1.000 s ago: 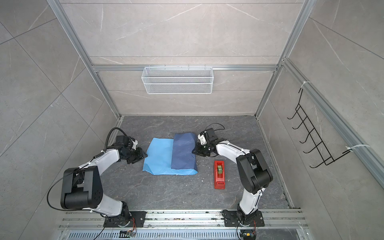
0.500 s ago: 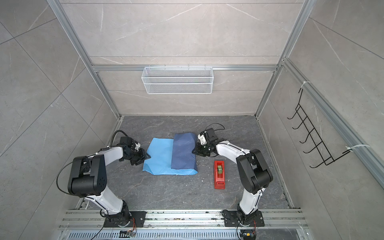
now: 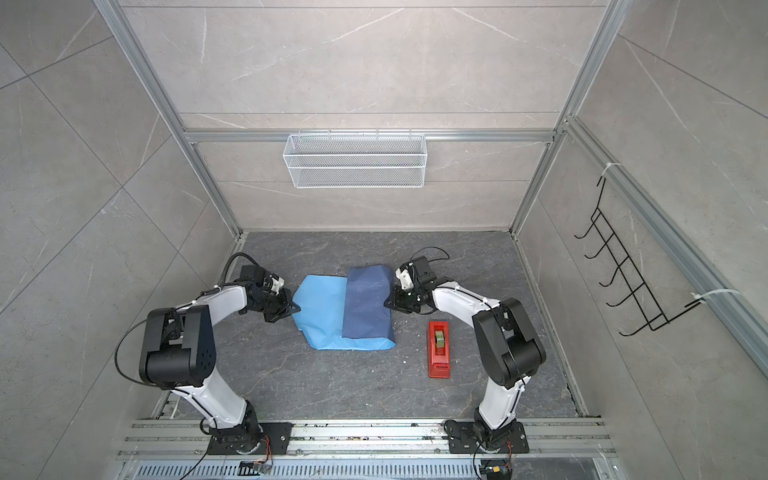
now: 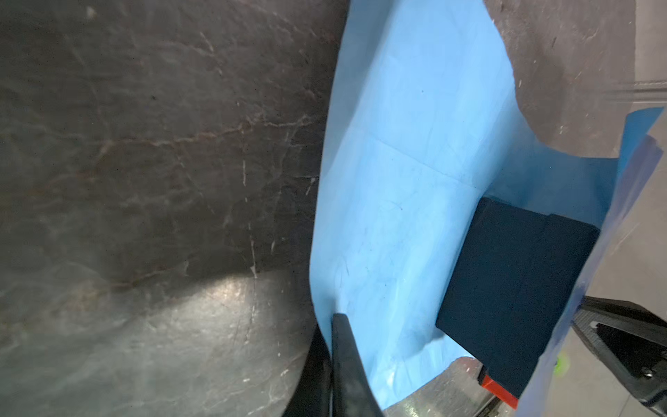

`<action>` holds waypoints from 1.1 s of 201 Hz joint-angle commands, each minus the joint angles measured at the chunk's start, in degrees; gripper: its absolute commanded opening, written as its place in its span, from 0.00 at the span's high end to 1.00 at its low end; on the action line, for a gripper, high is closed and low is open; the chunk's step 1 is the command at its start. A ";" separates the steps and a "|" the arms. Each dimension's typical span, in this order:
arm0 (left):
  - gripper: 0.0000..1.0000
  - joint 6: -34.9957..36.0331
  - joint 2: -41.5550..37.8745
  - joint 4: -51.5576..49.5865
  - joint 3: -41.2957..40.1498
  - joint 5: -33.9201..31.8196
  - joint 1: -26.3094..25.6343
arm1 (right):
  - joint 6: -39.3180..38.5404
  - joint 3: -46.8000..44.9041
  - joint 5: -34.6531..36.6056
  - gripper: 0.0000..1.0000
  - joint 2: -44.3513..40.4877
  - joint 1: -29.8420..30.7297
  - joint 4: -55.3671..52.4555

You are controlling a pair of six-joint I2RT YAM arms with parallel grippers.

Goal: Wrap a gift box in wrapping paper
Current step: Fold the wrapping paper for the gift box.

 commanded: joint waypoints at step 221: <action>1.00 2.71 -0.91 -15.20 17.73 12.07 -21.32 | -1.94 -3.91 10.00 0.75 6.69 0.32 -9.43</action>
